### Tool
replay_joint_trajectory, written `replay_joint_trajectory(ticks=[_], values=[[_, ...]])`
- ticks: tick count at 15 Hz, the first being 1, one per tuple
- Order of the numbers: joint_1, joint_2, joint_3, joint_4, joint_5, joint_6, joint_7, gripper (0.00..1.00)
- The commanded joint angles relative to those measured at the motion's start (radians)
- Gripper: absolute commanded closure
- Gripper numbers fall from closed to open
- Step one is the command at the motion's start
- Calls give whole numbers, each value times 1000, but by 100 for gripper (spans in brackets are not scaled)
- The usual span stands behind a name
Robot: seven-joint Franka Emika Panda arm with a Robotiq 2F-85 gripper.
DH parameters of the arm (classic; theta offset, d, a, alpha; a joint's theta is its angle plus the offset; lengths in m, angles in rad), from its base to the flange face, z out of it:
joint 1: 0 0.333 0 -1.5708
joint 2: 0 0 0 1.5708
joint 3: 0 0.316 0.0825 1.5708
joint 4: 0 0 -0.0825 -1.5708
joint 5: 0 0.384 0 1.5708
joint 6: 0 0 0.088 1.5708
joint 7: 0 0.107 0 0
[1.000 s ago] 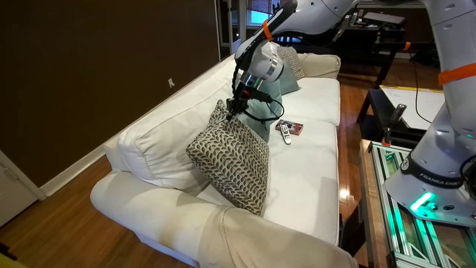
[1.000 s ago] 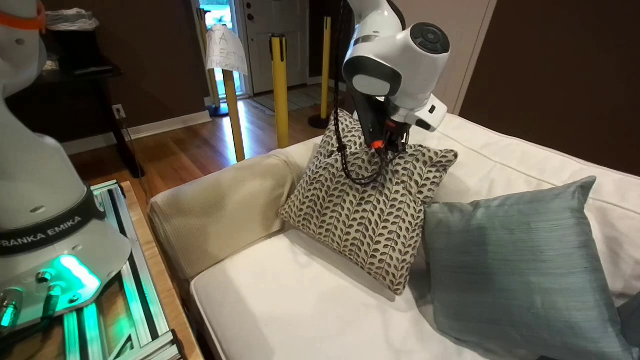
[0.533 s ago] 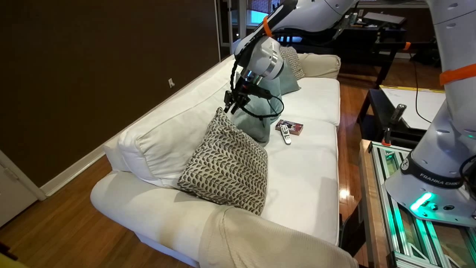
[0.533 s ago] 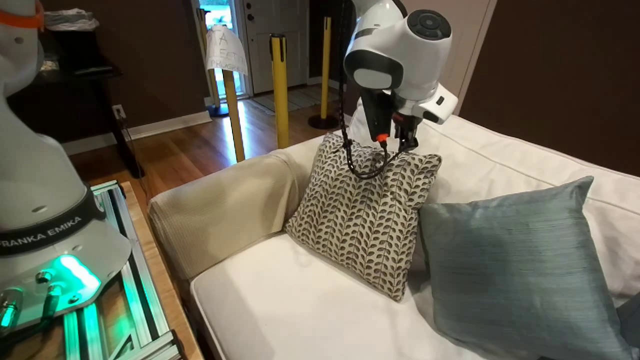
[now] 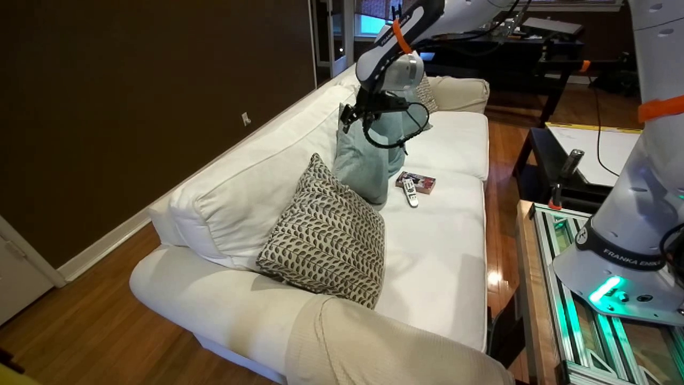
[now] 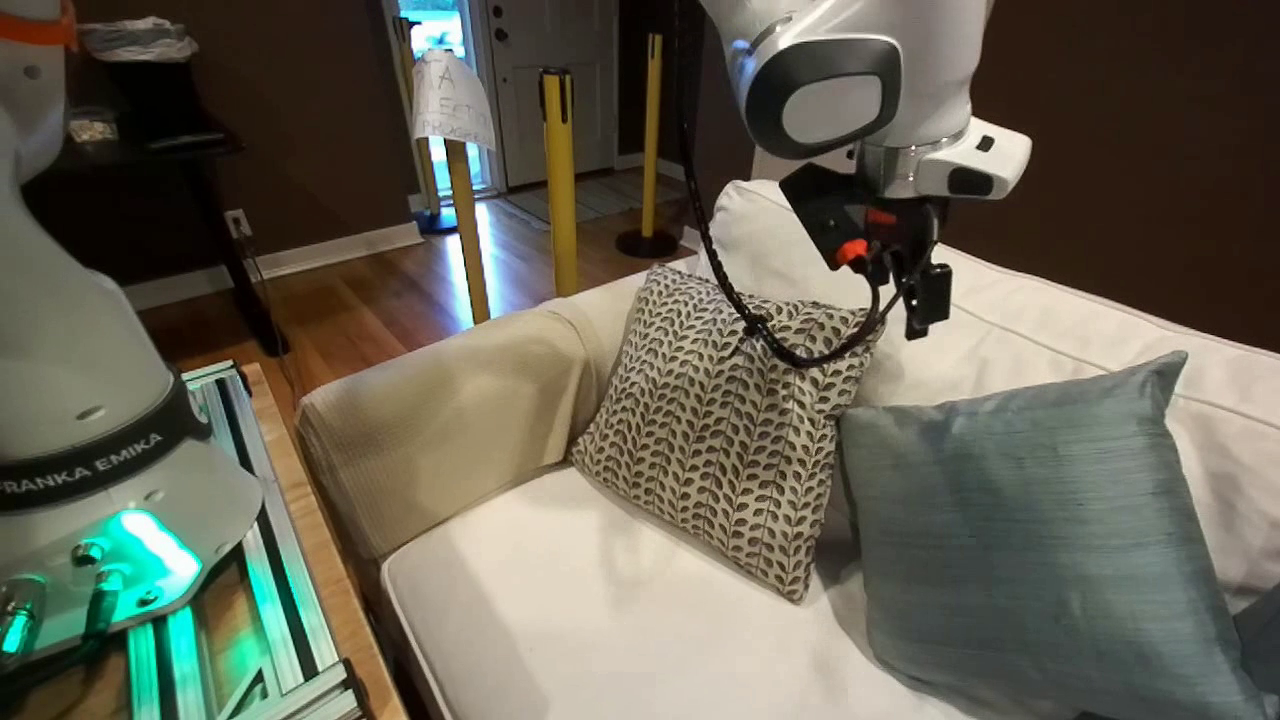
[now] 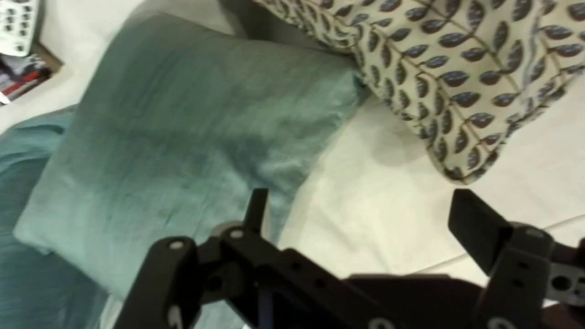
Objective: Put the pillows upright
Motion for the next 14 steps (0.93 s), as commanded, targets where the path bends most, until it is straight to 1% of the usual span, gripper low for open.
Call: replay_joint_trajectory(ticks=[1, 3, 6, 13, 14], values=[[87, 66, -148, 58, -267, -28, 221, 0], [130, 127, -224, 115, -393, -47, 339, 0], [150, 237, -272, 222, -472, -74, 451, 0], [107, 481, -278, 507, -461, -148, 550, 0], [100, 507, -278, 540, -458, -155, 557, 4]])
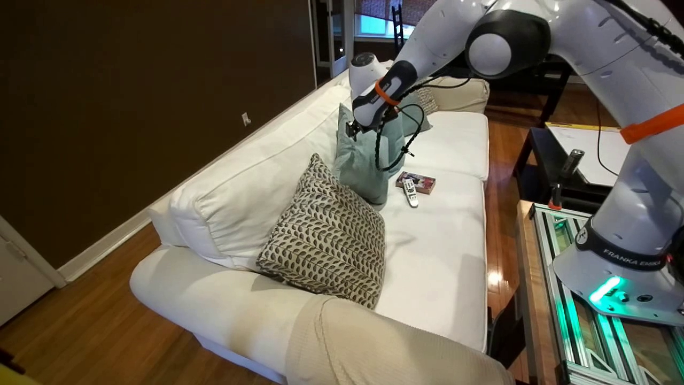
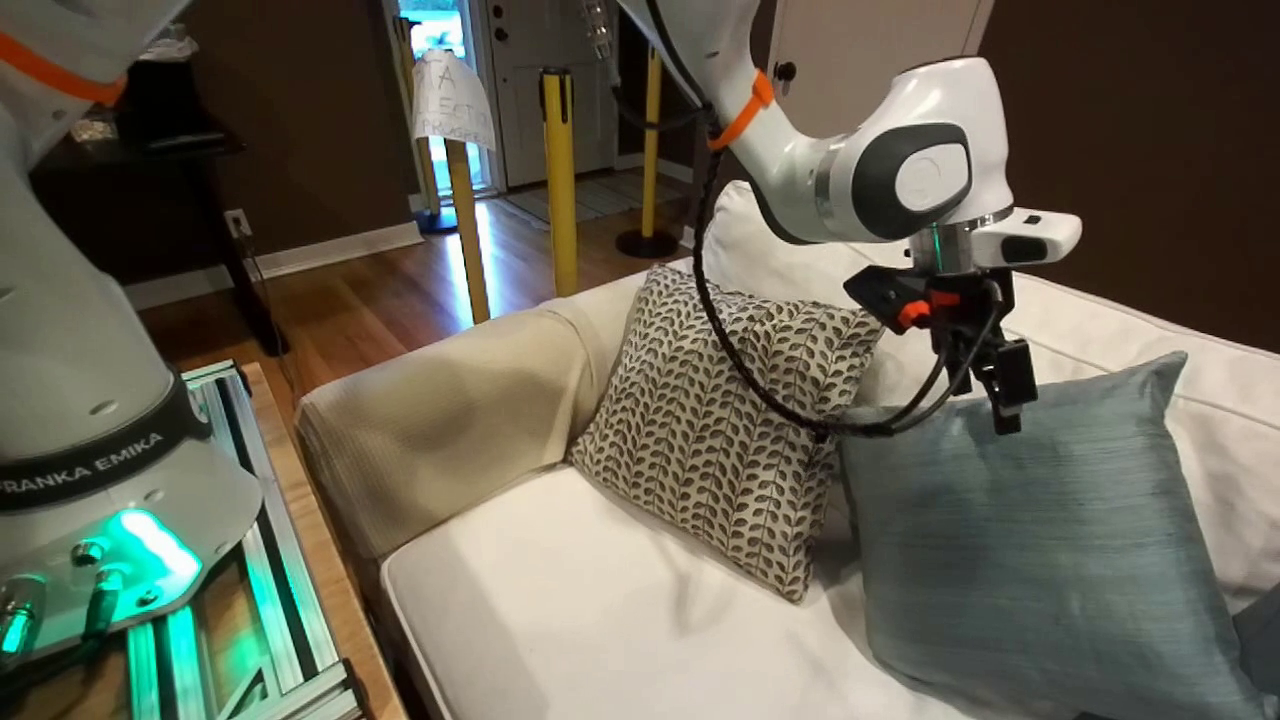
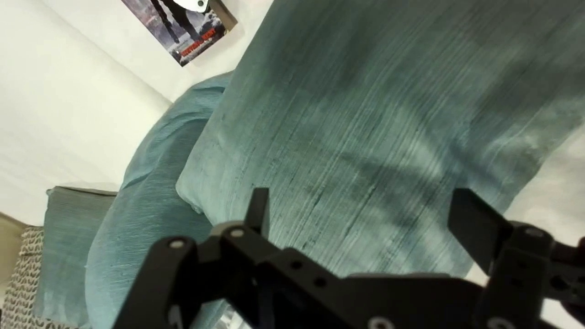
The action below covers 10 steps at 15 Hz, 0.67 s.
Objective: Put the pillows upright
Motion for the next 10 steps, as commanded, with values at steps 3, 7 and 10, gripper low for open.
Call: replay_joint_trajectory(ticks=[3, 7, 10], values=[[-44, 172, -1, 233, 2, -64, 52, 32], [-85, 212, 25, 291, 35, -40, 63, 64], [-121, 222, 64, 312, 75, -37, 59, 86]])
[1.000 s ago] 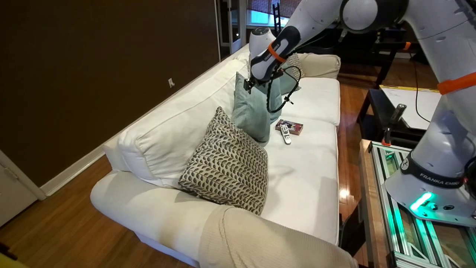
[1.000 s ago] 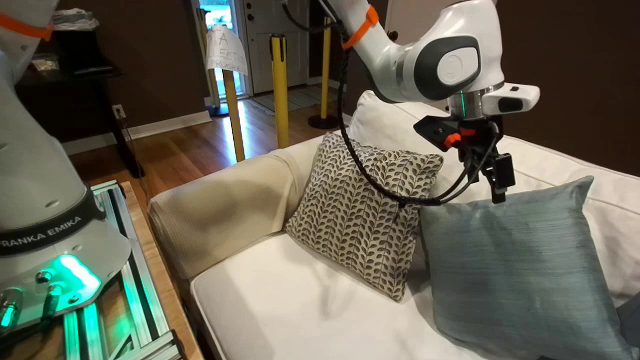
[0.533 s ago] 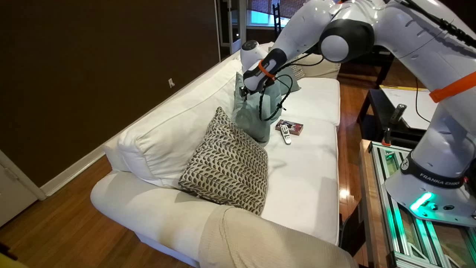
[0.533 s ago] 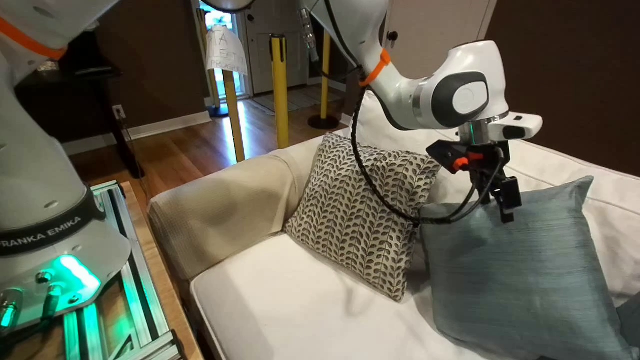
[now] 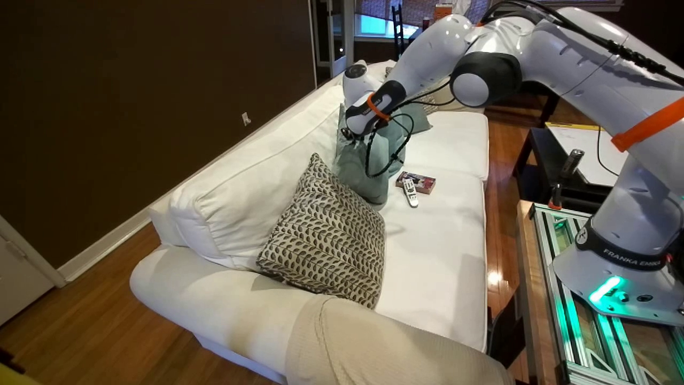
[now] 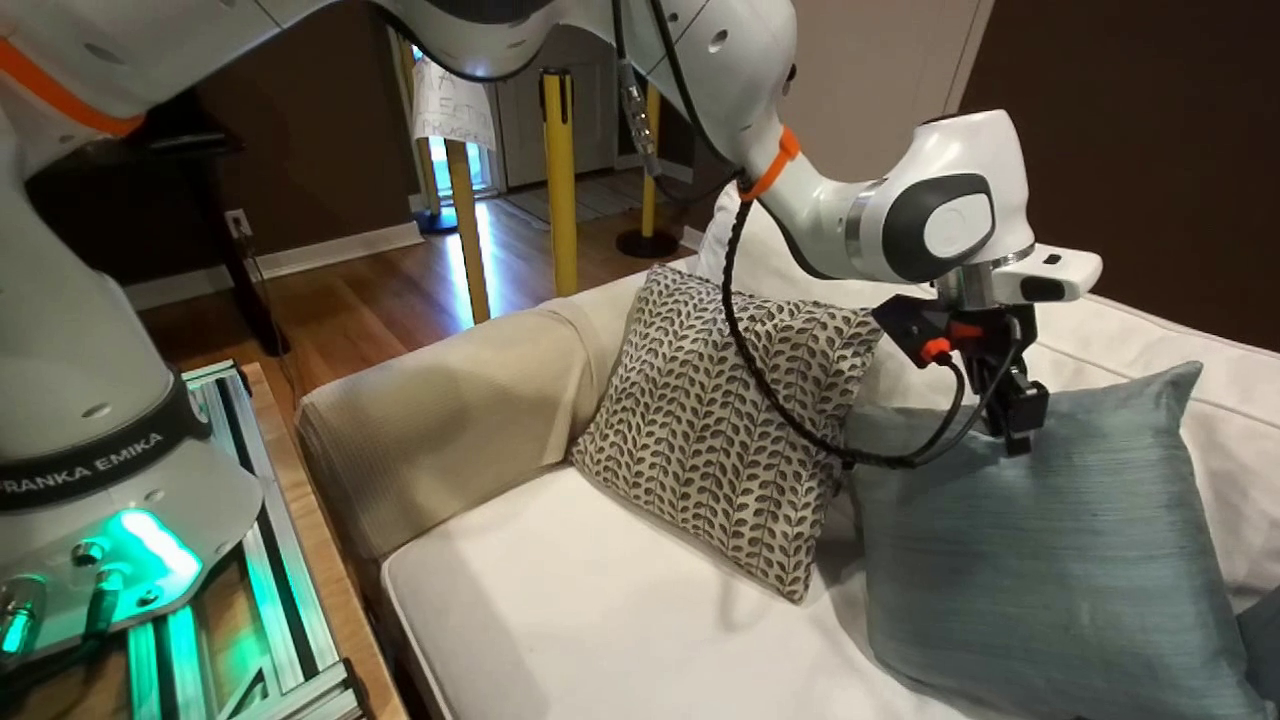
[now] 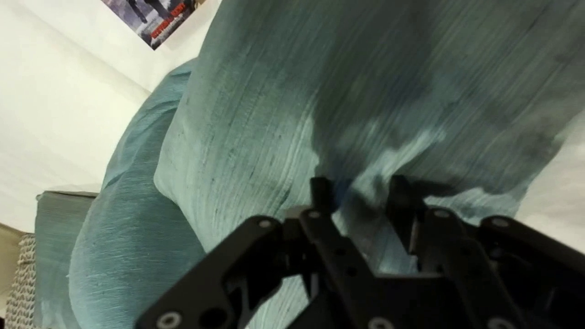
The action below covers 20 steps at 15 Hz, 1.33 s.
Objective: Put the pillows upright
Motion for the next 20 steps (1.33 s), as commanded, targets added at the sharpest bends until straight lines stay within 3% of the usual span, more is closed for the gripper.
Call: replay_joint_trajectory(ticks=[1, 3, 10, 14, 20], values=[[-61, 37, 54, 63, 57, -15, 0, 94], [-84, 3, 91, 40, 98, -27, -12, 100], [-136, -215, 168, -179, 216, -40, -36, 99], [-208, -334, 244, -301, 337, -59, -63, 99], [-301, -473, 292, -424, 529, -56, -163, 99]])
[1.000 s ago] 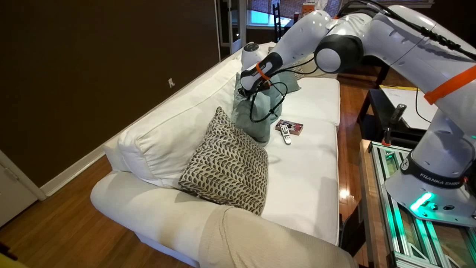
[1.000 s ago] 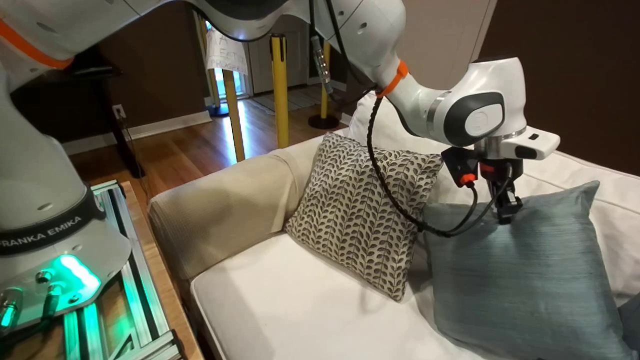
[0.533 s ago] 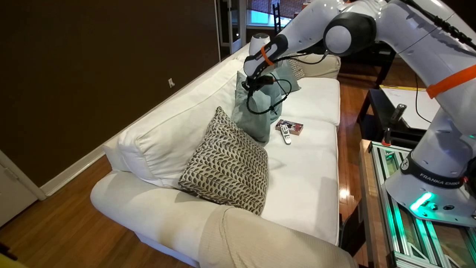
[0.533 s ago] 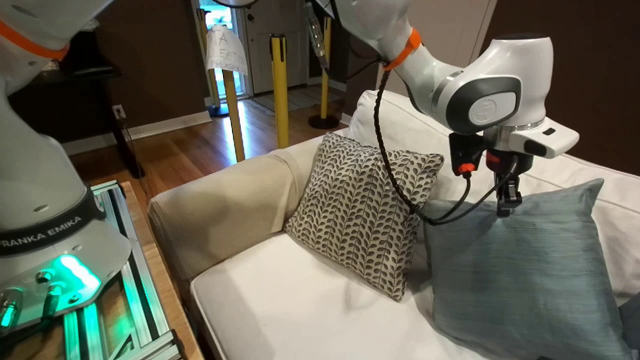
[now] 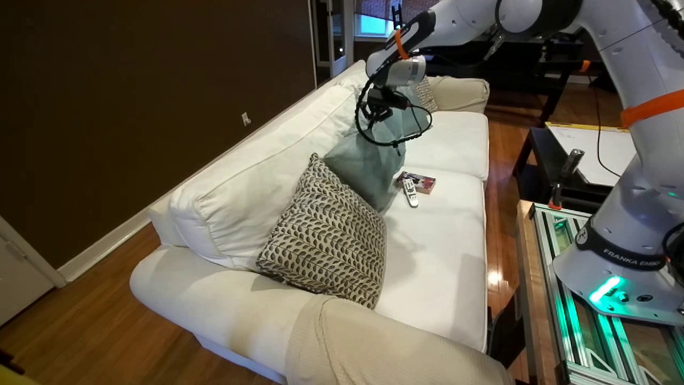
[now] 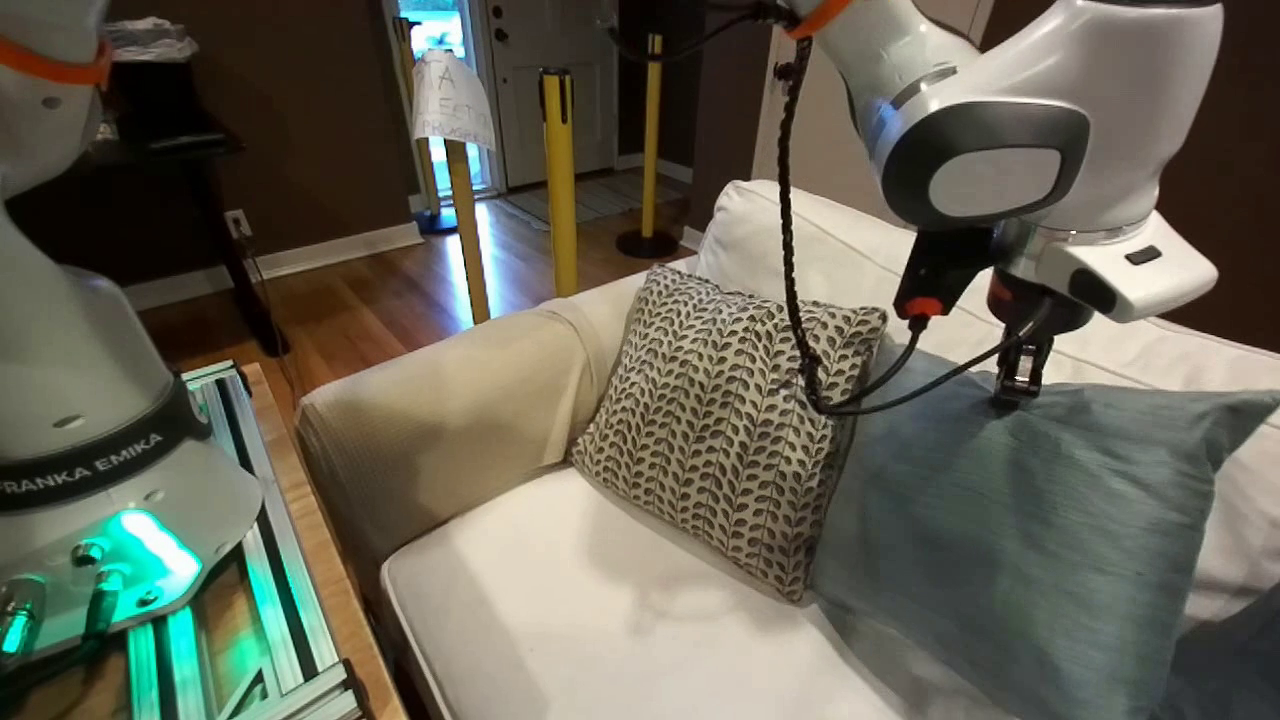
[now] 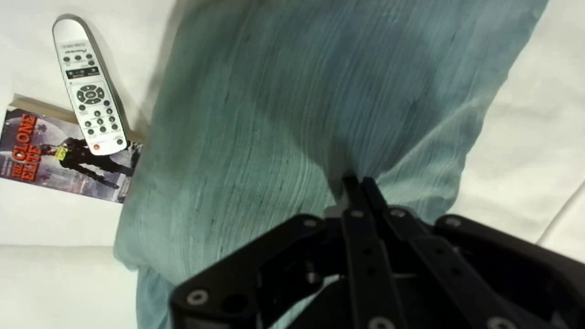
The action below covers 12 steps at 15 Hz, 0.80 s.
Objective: Put the pillows upright
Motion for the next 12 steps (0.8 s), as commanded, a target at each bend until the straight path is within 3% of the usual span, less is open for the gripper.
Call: replay_joint_trajectory(ticks=[1, 5, 8, 9, 10, 12], values=[[-81, -124, 75, -102, 142, -33, -108, 99], [-157, -102, 131, -71, 291, -93, -247, 99], [-173, -65, 126, -35, 349, -156, -312, 98], [-171, -50, 119, -21, 349, -176, -334, 72], [-163, -32, 108, -11, 340, -182, -335, 72], [-148, 3, 92, 19, 316, -203, -326, 59]])
